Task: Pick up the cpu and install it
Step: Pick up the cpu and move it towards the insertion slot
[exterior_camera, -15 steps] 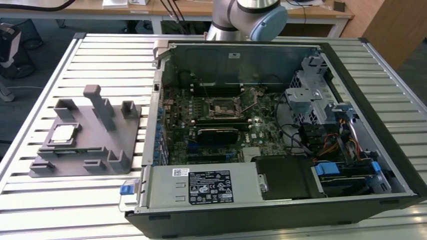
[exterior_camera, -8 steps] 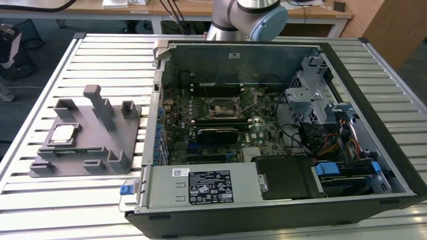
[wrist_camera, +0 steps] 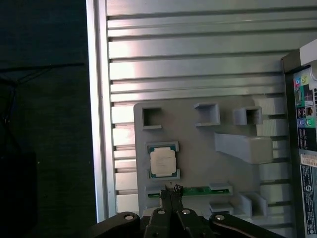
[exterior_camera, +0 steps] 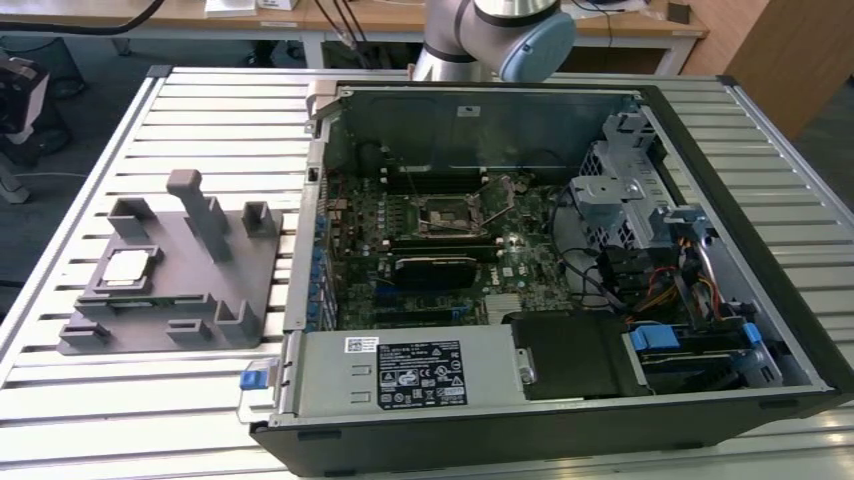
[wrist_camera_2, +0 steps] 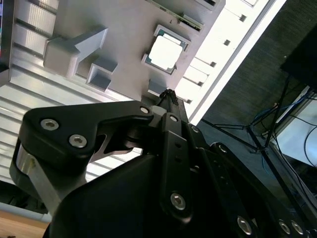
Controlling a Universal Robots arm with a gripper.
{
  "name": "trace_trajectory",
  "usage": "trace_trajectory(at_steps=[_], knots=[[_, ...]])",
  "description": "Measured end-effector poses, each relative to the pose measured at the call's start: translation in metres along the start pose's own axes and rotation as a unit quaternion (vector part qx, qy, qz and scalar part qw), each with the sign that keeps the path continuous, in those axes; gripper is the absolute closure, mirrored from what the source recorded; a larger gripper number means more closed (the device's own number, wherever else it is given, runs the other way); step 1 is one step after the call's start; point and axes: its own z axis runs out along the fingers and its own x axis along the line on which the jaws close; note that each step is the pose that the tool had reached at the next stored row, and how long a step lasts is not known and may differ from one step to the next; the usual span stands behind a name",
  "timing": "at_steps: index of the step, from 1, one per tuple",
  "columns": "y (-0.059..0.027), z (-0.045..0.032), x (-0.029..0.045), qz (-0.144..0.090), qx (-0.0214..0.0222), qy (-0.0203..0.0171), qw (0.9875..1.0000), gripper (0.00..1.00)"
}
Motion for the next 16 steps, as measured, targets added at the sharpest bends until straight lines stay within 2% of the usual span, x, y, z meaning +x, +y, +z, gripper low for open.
trace_trajectory(at_steps=[13, 14, 16], knots=[[-0.0005, 0.0113, 0.0002, -0.001, 0.0021, 0.0020, 1.0000, 0.89], [-0.0009, 0.0123, 0.0002, -0.001, 0.0021, 0.0016, 1.0000, 0.89], [-0.0013, 0.0138, 0.0002, -0.001, 0.0020, -0.0014, 1.0000, 0.89]])
